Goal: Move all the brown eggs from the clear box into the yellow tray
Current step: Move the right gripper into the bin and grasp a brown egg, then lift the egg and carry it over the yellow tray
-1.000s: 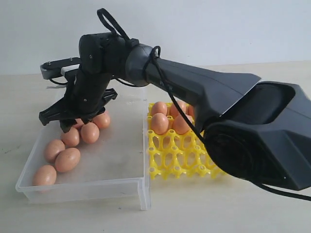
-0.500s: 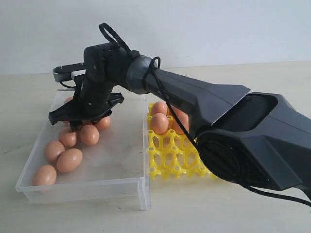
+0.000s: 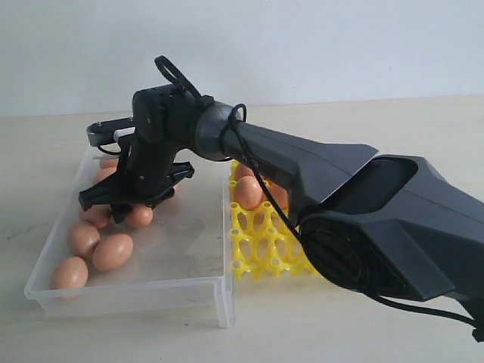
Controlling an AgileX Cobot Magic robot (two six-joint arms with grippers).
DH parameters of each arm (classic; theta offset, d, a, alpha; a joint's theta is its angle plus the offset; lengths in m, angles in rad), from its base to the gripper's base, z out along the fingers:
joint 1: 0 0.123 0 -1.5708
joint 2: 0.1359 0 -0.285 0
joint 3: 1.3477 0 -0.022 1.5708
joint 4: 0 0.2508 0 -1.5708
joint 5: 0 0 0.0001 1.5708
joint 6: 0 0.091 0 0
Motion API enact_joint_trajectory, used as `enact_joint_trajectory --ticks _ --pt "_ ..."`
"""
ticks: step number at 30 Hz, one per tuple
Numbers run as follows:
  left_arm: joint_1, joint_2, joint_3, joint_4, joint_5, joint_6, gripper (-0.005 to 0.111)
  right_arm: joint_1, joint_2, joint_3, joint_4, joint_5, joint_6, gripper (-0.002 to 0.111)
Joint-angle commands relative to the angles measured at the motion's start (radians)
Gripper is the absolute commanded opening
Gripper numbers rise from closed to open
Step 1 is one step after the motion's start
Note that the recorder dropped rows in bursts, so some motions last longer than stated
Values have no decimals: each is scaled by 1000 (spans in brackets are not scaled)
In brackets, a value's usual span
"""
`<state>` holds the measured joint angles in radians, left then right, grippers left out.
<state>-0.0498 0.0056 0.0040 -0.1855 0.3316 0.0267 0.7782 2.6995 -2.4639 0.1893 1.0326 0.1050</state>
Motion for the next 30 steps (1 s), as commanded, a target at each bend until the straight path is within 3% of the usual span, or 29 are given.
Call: enact_joint_trajectory --ticks 1,2,17,23,27,30 --pt "1 -6 -4 -2 -4 3 0 -4 13 2 62 104 -96 13" --pt "1 -6 -4 -2 -4 3 0 -4 8 2 78 123 -135 1" --pt "1 -6 -4 -2 -4 3 0 48 -308 55 -14 -5 -262 0" --pt "1 -6 -4 -2 -4 3 0 53 -516 488 -18 -328 -267 0" --pt "1 -6 -4 -2 -4 3 0 41 -757 1005 -29 -744 -260 0" --pt "1 -6 -4 -2 -4 3 0 9 -894 1248 4 -979 -260 0"
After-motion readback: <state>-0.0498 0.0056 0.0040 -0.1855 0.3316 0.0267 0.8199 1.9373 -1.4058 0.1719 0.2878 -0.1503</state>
